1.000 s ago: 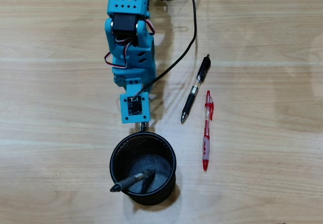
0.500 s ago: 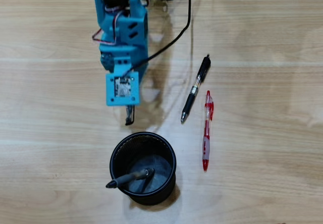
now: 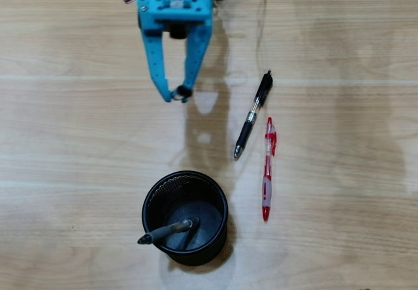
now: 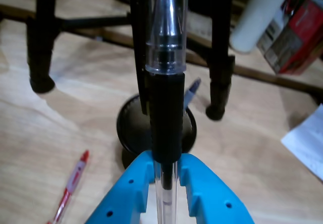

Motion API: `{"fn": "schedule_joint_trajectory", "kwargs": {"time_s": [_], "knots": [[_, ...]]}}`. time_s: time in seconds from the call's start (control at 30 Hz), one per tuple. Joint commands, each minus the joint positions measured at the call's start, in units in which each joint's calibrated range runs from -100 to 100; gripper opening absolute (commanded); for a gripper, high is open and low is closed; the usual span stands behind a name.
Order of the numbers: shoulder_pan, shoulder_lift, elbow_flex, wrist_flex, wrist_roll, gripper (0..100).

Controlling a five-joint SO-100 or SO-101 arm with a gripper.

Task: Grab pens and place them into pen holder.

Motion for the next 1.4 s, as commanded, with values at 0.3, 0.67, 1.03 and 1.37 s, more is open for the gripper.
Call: {"fn": "schedule_joint_trajectory", "kwargs": {"time_s": [0.3,0.67,1.03,1.37], "knots": [[-1.11,10.68,5.41,-47.42,-3.71,2],[-0.66,29.92,-12.88,-46.38,-4.78,2],[1.43,40.84,-21.26,-46.38,-6.30,2],[2.16,42.35,-21.26,-46.38,-6.30,10]]}}
